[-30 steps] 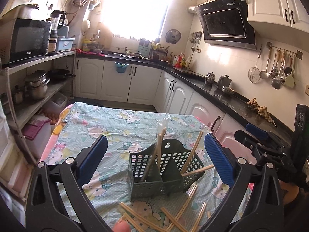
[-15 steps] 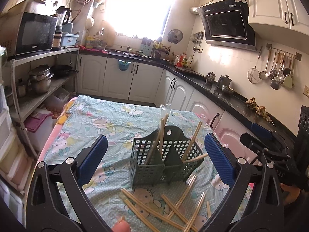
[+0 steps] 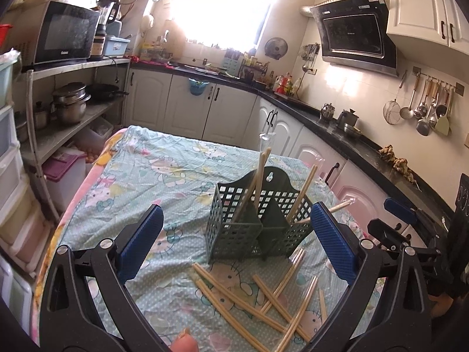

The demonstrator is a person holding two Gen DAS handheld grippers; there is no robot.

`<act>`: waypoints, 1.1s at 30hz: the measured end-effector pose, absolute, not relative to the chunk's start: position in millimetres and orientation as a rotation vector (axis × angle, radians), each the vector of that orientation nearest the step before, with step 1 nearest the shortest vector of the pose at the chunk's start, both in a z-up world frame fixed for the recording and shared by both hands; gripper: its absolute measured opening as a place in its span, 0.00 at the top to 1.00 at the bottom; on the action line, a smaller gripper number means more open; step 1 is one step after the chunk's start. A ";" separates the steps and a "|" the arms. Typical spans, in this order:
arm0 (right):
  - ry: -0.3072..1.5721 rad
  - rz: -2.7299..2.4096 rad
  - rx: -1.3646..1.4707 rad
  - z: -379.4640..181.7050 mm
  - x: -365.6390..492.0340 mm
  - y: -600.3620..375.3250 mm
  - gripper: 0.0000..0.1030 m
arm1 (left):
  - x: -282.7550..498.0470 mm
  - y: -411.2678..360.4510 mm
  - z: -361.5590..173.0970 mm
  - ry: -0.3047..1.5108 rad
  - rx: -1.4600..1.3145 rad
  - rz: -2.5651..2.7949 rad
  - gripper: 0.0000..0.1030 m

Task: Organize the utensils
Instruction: 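Pull both open tools back from the caddy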

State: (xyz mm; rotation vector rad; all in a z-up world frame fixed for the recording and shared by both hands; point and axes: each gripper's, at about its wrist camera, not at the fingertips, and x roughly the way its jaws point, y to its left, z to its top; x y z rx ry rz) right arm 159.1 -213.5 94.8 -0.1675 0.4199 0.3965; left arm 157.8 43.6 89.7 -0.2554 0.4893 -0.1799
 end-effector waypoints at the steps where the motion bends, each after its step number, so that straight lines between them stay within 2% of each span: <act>1: 0.423 0.398 -0.169 94.0 158.7 -212.4 0.23 | 157.2 44.2 88.7 0.491 -0.256 -0.178 0.10; 33: 0.588 0.390 -0.188 28.1 148.1 -220.7 0.23 | 153.9 29.5 25.4 0.652 -0.208 -0.146 0.10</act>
